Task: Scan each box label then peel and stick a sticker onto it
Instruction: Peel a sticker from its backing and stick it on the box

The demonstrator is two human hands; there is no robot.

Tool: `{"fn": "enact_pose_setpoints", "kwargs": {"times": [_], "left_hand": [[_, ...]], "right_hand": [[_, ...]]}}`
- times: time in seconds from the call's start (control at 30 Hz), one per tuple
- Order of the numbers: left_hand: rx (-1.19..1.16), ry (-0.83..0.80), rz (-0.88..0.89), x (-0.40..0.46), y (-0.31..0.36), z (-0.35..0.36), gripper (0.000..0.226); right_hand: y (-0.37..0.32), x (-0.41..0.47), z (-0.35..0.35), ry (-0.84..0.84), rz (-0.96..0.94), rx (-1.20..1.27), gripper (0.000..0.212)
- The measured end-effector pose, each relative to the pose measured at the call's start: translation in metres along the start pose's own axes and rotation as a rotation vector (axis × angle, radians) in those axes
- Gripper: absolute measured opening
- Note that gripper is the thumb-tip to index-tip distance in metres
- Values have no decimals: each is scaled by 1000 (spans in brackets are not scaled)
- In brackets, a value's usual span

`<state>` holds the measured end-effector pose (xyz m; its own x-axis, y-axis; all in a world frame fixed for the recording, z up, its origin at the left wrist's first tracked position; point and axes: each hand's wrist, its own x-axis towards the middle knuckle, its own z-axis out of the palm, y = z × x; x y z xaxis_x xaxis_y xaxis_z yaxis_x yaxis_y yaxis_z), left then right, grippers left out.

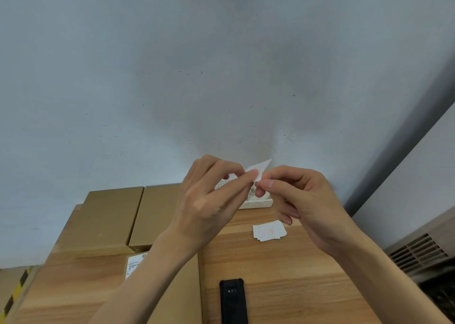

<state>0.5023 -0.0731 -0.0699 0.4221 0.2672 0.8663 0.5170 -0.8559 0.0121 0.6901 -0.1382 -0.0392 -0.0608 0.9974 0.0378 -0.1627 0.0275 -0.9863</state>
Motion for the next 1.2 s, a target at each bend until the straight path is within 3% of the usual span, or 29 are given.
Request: {"fn": "enact_pose_setpoints", "kwargs": {"times": [0.3, 0.5, 0.77, 0.9, 1.2], "left_hand": [[-416, -162, -351, 4, 12, -4, 24], [-608, -246, -656, 9, 15, -12, 6], [-591, -287, -711, 12, 16, -16, 15], [-623, -325, -768, 12, 15, -19, 4], [-674, -401, -809, 12, 20, -20, 15]], "right_hand": [[6, 0, -2, 67, -16, -51, 10], [5, -1, -1, 99, -37, -119, 12], [1, -6, 4, 68, -145, -347, 9], [9, -3, 3, 45, -138, -345, 12], [14, 0, 1, 50, -80, -369, 10]]}}
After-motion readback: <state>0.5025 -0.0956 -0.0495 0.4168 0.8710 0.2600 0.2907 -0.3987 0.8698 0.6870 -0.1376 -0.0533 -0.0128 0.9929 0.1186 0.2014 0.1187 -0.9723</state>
